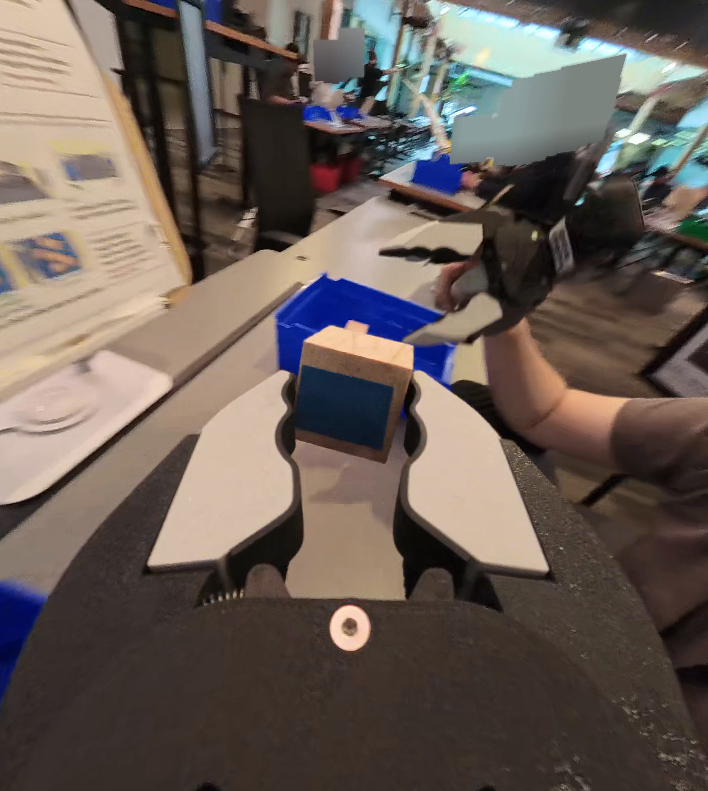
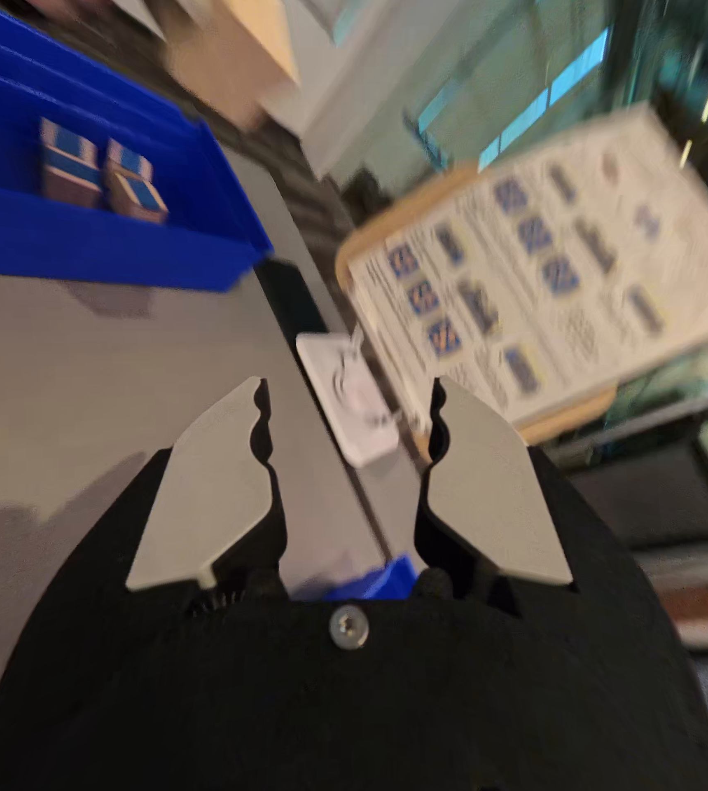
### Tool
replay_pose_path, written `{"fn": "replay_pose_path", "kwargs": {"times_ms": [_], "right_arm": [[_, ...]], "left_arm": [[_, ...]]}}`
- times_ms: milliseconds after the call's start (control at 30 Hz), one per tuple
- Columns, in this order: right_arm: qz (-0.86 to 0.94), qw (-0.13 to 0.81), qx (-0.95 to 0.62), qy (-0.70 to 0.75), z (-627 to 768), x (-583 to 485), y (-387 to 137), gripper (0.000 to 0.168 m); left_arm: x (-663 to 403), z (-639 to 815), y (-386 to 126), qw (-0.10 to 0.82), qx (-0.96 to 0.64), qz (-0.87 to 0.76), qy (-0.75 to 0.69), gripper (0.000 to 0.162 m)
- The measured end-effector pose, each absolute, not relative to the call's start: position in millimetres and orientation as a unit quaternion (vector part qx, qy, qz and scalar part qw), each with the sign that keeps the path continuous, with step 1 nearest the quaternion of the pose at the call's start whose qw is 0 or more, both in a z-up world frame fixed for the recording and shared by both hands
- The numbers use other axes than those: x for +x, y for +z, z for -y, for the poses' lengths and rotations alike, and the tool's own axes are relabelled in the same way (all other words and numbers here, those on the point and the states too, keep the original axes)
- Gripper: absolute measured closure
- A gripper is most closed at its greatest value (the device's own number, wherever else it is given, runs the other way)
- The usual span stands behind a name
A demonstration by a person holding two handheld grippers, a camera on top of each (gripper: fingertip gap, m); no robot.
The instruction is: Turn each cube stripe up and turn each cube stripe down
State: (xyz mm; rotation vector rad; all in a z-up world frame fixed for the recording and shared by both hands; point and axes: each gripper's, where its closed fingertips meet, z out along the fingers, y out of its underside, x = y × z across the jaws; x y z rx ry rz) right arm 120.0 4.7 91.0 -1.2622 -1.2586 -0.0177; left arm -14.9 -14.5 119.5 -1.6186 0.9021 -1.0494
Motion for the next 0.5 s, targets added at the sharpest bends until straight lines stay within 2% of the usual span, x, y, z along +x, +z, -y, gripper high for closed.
{"fn": "replay_pose_path", "kwargs": {"times_ms": [200,300,500], "right_arm": [[0.577,0.724,-0.374,-0.048,46,66,96,0.096],[0.556,0.75,-0.351,-0.076,51,64,103,0.1],[0.571,0.743,-0.33,-0.115,52,60,95,0.108]], "left_arm": [[48,44,106,0.371,-0.632,-0.359,-0.577,0.114],[66,52,97,0.328,-0.627,-0.355,-0.611,0.114],[79,64,95,0.284,-0.612,-0.35,-0.65,0.114]]}}
